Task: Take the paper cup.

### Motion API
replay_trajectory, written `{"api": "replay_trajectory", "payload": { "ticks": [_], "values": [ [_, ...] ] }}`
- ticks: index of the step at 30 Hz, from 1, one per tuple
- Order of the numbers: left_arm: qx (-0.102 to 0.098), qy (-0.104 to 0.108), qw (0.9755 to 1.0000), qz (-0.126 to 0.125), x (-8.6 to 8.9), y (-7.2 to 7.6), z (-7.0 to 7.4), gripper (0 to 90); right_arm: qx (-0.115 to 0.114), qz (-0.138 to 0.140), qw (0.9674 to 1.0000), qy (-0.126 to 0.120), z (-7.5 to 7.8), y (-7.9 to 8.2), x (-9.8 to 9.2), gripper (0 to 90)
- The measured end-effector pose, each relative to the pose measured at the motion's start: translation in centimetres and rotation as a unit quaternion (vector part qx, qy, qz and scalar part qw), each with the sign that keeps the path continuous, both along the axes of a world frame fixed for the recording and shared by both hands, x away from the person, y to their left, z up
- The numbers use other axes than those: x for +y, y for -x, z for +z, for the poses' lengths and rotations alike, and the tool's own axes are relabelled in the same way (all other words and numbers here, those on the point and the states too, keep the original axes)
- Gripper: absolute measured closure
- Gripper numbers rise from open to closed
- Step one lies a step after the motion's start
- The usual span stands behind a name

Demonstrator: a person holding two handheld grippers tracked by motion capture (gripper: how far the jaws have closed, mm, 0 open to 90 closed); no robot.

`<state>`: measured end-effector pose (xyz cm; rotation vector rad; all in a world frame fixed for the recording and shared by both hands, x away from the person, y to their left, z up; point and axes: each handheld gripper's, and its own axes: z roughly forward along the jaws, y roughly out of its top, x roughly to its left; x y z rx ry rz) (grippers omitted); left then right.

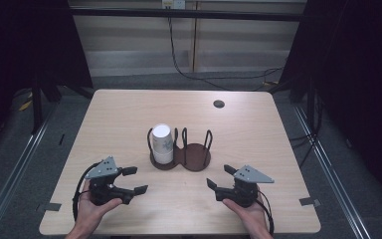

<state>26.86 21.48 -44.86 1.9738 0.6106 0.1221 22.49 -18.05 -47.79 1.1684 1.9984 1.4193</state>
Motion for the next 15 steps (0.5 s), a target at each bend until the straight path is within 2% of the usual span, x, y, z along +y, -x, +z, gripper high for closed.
{"api": "replay_trajectory", "payload": {
  "ticks": [2, 4, 7, 9, 11, 15],
  "values": [
    [0.003, 0.002, 1.0, 0.004, -0.2, -0.3, 0.0, 23.7, 0.016, 0.013, 0.9998, -0.008, 0.2, 0.0, 0.0, 20.4],
    [0.008, 0.0, 1.0, 0.001, -0.5, -0.6, 0.3, 23.2, 0.013, 0.014, 0.9997, -0.015, 0.2, 0.0, 0.0, 21.0],
    [0.005, 0.011, 0.9999, -0.003, -0.7, -0.7, 0.7, 22.9, 0.02, 0.018, 0.9993, -0.028, 0.3, 0.0, 0.0, 21.7],
    [-0.003, 0.008, 1.0, -0.004, -0.6, -0.6, 0.9, 22.8, 0.022, 0.019, 0.9992, -0.025, 0.3, 0.1, 0.0, 20.5],
    [-0.001, 0.01, 0.9999, 0.0, -0.5, -0.6, 0.9, 22.7, 0.026, 0.026, 0.9992, -0.017, 0.4, 0.1, 0.0, 20.9],
    [0.002, 0.013, 0.9999, 0.008, -0.3, -1.1, 1.3, 25.2, 0.028, 0.028, 0.9989, -0.023, 0.5, 0.2, -0.1, 21.4]
  ]
}}
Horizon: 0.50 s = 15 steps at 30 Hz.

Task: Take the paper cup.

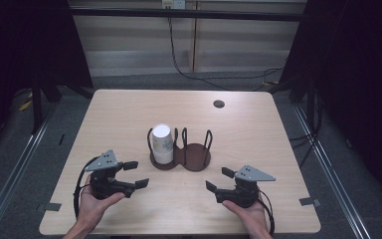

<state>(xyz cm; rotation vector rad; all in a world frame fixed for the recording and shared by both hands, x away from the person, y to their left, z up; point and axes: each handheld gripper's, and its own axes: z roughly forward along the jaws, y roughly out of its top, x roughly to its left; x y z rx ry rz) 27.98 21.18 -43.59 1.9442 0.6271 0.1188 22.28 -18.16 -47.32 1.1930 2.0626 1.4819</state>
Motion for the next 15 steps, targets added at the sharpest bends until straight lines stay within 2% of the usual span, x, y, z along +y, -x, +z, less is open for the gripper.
{"api": "replay_trajectory", "payload": {
  "ticks": [1, 3, 5, 7, 10, 11, 12, 15],
  "values": [
    [0.004, 0.002, 1.0, 0.0, -0.1, -0.1, 0.1, 26.3, 0.001, 0.002, 1.0, -0.003, 0.0, 0.0, 0.0, 21.1],
    [0.005, -0.007, 1.0, -0.005, -0.2, -0.2, 0.3, 26.4, 0.001, 0.007, 0.9999, -0.014, 0.1, 0.0, -0.2, 21.0],
    [-0.001, -0.014, 0.9999, -0.01, -0.4, -0.2, 0.5, 27.3, 0.001, 0.008, 0.9999, -0.015, 0.2, 0.1, -0.2, 20.3],
    [0.004, -0.02, 0.9996, -0.018, -0.6, -0.3, 0.7, 30.3, 0.002, 0.013, 0.9998, -0.014, 0.3, 0.1, -0.2, 20.3],
    [0.012, -0.022, 0.9994, -0.024, -0.8, -0.4, 1.1, 30.6, 0.012, 0.021, 0.9996, -0.015, 0.5, 0.2, -0.2, 21.2],
    [0.009, -0.024, 0.9993, -0.026, -0.9, -0.5, 1.2, 30.6, 0.014, 0.027, 0.9994, -0.016, 0.5, 0.3, -0.2, 20.8],
    [0.014, -0.015, 0.9994, -0.026, -1.0, -0.6, 1.4, 30.6, 0.014, 0.03, 0.9993, -0.017, 0.5, 0.4, -0.2, 20.4],
    [0.005, -0.017, 0.9995, -0.028, -1.2, -1.0, 1.9, 30.6, 0.006, 0.037, 0.9992, -0.011, 0.7, 0.5, -0.1, 20.5]
  ]
}}
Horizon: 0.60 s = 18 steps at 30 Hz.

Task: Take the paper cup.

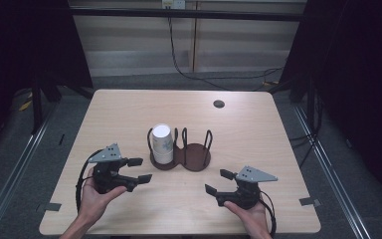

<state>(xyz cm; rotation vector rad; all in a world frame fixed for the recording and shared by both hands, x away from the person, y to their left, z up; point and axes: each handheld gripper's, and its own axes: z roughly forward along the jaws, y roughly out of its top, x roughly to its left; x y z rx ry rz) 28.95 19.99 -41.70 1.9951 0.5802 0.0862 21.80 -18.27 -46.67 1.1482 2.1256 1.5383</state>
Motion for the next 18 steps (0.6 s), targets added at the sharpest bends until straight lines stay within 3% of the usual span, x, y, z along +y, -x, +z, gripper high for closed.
{"api": "replay_trajectory", "payload": {
  "ticks": [4, 9, 11, 18],
  "values": [
    [-0.012, -0.014, 0.9998, 0.001, -0.2, -0.5, 0.5, 32.0, 0.004, 0.005, 1.0, 0.002, -0.1, -0.2, 0.1, 20.8],
    [0.003, -0.008, 0.9999, 0.009, -0.4, -1.3, 0.8, 32.0, 0.004, 0.014, 0.9999, 0.009, -0.1, -0.2, 0.3, 21.0],
    [-0.004, -0.02, 0.9996, 0.019, -0.5, -1.5, 1.0, 33.8, 0.004, 0.015, 0.9998, 0.014, -0.1, -0.1, 0.4, 21.0],
    [0.0, -0.016, 0.9997, 0.015, -0.6, -2.6, 2.2, 32.6, 0.014, 0.02, 0.9995, 0.02, -0.1, -0.1, 0.3, 21.0]
  ]
}}
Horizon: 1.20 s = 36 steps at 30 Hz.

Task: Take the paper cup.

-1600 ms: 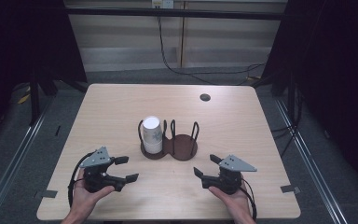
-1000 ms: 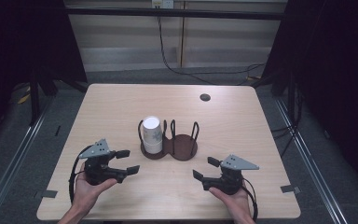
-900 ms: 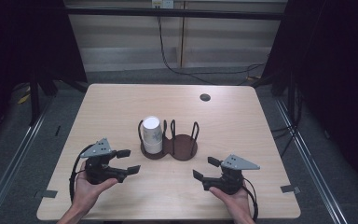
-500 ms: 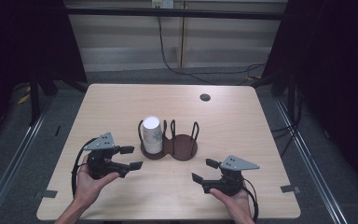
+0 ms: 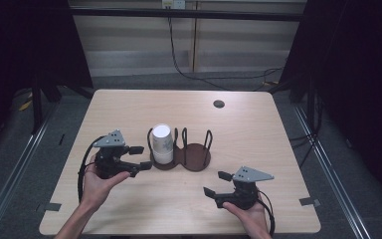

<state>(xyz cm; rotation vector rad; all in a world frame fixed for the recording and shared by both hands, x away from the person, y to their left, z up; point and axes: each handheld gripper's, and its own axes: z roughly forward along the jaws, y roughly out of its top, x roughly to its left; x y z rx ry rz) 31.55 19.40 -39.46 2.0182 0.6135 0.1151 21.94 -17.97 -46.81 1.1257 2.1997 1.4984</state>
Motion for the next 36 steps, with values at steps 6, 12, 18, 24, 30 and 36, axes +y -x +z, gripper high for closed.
{"api": "replay_trajectory", "payload": {
  "ticks": [6, 12, 18, 24, 30, 36],
  "values": [
    [-0.013, -0.002, 0.9999, 0.002, -0.1, -0.4, 1.7, 27.1, -0.003, 0.002, 1.0, 0.002, 0.0, 0.0, 0.1, 21.9],
    [-0.02, -0.008, 0.9998, -0.004, -0.4, -0.9, 2.5, 32.0, -0.003, 0.002, 1.0, 0.004, 0.0, 0.1, 0.0, 21.3],
    [-0.01, -0.039, 0.9991, -0.012, -0.9, -1.8, 2.8, 27.7, 0.0, 0.003, 1.0, -0.001, 0.0, 0.0, -0.1, 20.9],
    [-0.006, -0.055, 0.9984, -0.011, -1.5, -2.8, 3.0, 27.6, 0.003, 0.009, 0.9999, 0.003, -0.1, 0.0, 0.2, 20.9],
    [0.001, -0.069, 0.9975, -0.013, -2.3, -3.5, 3.8, 26.3, 0.004, 0.012, 0.9999, 0.005, -0.1, 0.0, 0.2, 20.9],
    [-0.005, -0.081, 0.9965, -0.017, -2.9, -4.2, 4.5, 27.1, 0.004, 0.012, 0.9999, 0.005, -0.1, 0.1, 0.2, 20.9]
  ]
}}
